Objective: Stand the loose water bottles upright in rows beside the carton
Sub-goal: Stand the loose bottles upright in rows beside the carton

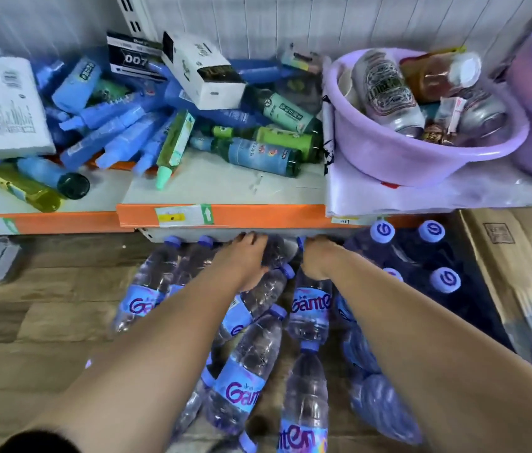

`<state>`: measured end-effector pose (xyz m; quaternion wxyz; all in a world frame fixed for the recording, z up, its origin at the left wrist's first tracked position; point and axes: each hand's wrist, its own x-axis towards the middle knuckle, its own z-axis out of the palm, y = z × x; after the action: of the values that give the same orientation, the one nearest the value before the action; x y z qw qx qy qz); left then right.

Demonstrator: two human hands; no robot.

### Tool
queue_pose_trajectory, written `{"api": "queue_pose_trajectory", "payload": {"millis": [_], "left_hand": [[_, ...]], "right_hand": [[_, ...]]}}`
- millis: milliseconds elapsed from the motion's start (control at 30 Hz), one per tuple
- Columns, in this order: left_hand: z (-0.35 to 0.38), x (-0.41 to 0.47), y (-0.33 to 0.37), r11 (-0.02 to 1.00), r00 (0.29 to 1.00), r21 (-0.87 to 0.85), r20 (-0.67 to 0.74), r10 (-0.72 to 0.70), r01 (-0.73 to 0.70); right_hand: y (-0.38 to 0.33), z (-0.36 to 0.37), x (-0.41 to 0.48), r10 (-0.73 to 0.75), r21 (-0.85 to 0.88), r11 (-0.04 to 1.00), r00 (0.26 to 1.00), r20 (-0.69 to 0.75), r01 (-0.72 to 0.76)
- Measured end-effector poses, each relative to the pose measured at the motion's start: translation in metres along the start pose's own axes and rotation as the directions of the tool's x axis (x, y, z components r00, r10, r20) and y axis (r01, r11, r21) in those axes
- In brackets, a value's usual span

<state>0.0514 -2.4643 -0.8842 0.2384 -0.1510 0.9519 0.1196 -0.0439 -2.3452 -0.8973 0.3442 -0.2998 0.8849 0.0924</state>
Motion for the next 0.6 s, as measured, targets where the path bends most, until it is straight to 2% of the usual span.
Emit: {"api": "queue_pose_trajectory", "payload": {"millis": [133,233,367,500,600], "left_hand": [[0.013,0.029,0.001,0.999,0.999,0.0,-0.029,0.044,-0.044],[0.025,0.044,0.003,1.0,0.998,0.011,-0.061,0.023,-0.022],[0.032,0.056,0.007,0.995,0.997,0.098,-0.078,0.019,-0.011],[0.041,0.055,0.008,1.0,0.999,0.01,-0.051,0.006,-0.005],[0.039,0.051,0.011,1.0,0.999,0.03,-0.041,0.006,-0.005]], "right_hand": [[-0.001,0.009,0.025,0.082,0.017,0.997,0.997,-0.014,-0.082],[-0.004,0.012,0.036,0.119,0.057,0.991,0.992,-0.03,-0.117],[-0.007,0.015,0.041,0.189,0.079,0.98,0.98,-0.063,-0.184],[-0.007,0.022,0.038,0.25,0.099,0.965,0.965,-0.079,-0.242],[-0.009,0.028,0.036,0.277,0.193,0.947,0.956,-0.093,-0.256]]}}
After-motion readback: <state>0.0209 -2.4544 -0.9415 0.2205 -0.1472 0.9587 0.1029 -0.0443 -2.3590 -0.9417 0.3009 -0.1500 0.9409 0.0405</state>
